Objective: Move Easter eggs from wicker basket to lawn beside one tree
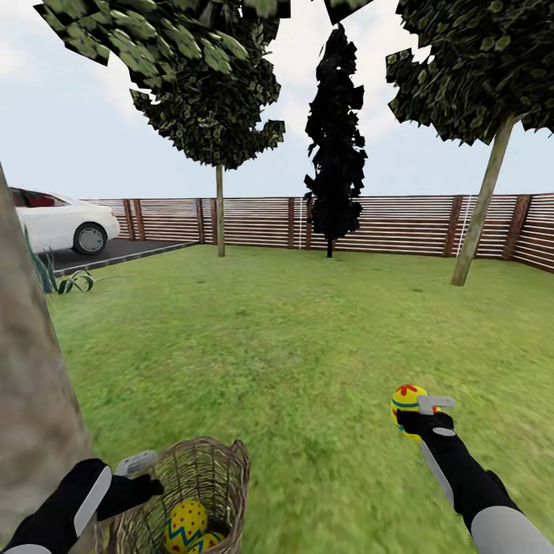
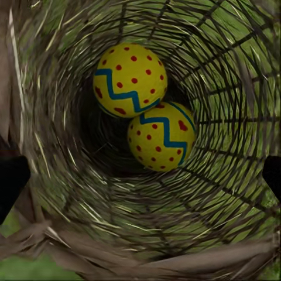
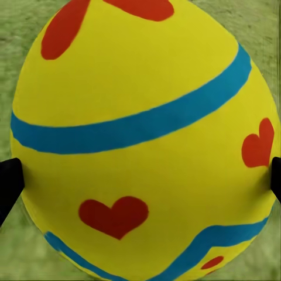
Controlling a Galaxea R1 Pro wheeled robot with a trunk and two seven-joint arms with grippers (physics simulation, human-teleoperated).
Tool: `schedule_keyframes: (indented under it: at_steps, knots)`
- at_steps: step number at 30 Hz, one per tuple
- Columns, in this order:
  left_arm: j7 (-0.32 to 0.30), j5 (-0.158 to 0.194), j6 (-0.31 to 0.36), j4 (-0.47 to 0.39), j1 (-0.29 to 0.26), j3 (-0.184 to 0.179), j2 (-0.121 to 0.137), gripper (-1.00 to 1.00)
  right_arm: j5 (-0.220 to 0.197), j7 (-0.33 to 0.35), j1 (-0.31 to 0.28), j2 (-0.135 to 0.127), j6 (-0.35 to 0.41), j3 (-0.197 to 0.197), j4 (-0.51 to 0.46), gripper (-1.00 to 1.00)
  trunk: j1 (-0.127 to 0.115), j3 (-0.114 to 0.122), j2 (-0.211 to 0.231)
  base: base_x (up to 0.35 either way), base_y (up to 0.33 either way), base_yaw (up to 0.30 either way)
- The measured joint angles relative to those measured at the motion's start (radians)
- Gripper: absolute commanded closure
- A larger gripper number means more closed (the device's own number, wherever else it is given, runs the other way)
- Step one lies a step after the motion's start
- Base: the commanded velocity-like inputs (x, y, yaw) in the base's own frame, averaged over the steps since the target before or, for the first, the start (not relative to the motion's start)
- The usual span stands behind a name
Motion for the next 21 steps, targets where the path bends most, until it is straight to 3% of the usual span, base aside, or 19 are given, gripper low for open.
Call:
schedule_keyframes:
  at_steps: [10, 18, 21]
  knots:
    - [0.001, -0.002, -0.009, 0.001, 0.000, 0.000, -0.014, -1.00, 0.000, -0.001, 0.000, -0.005, 0.003, -0.003, 0.004, 1.00, 0.000, 0.000, 0.000, 0.198, -0.269, 0.227]
    - [0.000, -0.002, -0.027, 0.000, 0.000, 0.002, -0.017, -1.00, 0.001, -0.003, 0.000, -0.005, 0.003, -0.001, 0.010, 1.00, 0.000, 0.000, 0.000, 0.015, -0.037, 0.295]
    - [0.000, -0.002, -0.028, 0.001, 0.000, 0.001, -0.017, -1.00, 0.001, -0.003, 0.000, -0.004, 0.003, -0.001, 0.019, 1.00, 0.000, 0.000, 0.000, 0.000, -0.264, 0.296]
